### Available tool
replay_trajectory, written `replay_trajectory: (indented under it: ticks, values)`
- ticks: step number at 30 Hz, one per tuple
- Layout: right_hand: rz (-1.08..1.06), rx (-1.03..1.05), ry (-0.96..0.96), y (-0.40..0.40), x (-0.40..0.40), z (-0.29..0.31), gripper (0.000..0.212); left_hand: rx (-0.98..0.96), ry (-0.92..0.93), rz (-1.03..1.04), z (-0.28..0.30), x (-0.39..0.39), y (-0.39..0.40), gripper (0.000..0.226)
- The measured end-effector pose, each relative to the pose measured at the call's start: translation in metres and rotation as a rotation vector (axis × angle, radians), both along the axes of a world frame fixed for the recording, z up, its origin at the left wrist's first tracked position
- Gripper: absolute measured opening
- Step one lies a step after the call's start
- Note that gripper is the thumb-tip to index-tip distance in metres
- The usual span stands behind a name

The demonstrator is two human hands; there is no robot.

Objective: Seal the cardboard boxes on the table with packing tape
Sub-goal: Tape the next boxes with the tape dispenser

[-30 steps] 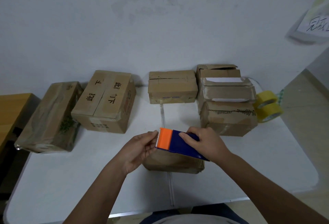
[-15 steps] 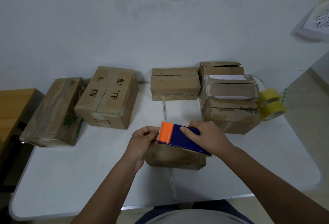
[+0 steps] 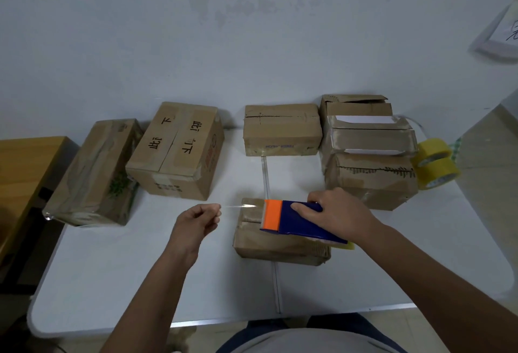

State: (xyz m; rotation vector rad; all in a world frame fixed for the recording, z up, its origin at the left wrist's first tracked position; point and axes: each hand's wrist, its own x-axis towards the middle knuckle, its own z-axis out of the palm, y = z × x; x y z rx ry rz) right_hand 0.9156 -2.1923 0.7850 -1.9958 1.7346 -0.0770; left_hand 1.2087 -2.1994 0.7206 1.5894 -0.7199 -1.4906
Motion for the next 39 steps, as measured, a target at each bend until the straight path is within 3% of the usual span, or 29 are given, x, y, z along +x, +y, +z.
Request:
replay_trajectory:
  ticks: [7, 19, 26, 30, 34, 36, 39]
  values:
    - [-0.081, -0.111, 0.135, -0.002, 0.017, -0.009, 0.059, 0.101, 0.025, 0.022, -0.023, 0.002, -0.001, 0.008]
    - [-0.110, -0.100, 0.166, -0.002, 0.031, -0.010, 0.059, 0.166, -0.033, -0.089, -0.077, -0.023, -0.006, 0.014]
    - [-0.124, -0.080, 0.153, -0.001, 0.031, -0.008, 0.057, 0.069, -0.292, -0.249, -0.084, -0.033, -0.002, 0.019]
    - [-0.137, -0.089, 0.158, -0.001, 0.032, -0.007, 0.057, 0.213, -0.494, -0.344, -0.096, -0.024, -0.006, 0.036]
    - [-0.139, -0.090, 0.161, 0.000, 0.031, -0.006, 0.057, -0.006, -0.602, -0.346, -0.076, -0.018, -0.002, 0.017]
    - [-0.135, -0.091, 0.156, -0.001, 0.032, -0.005, 0.056, -0.127, -0.549, -0.331, -0.056, -0.019, 0.003, 0.023]
    - [-0.124, -0.097, 0.156, -0.002, 0.033, -0.006, 0.055, -0.219, -0.530, -0.514, -0.042, -0.027, 0.020, 0.034]
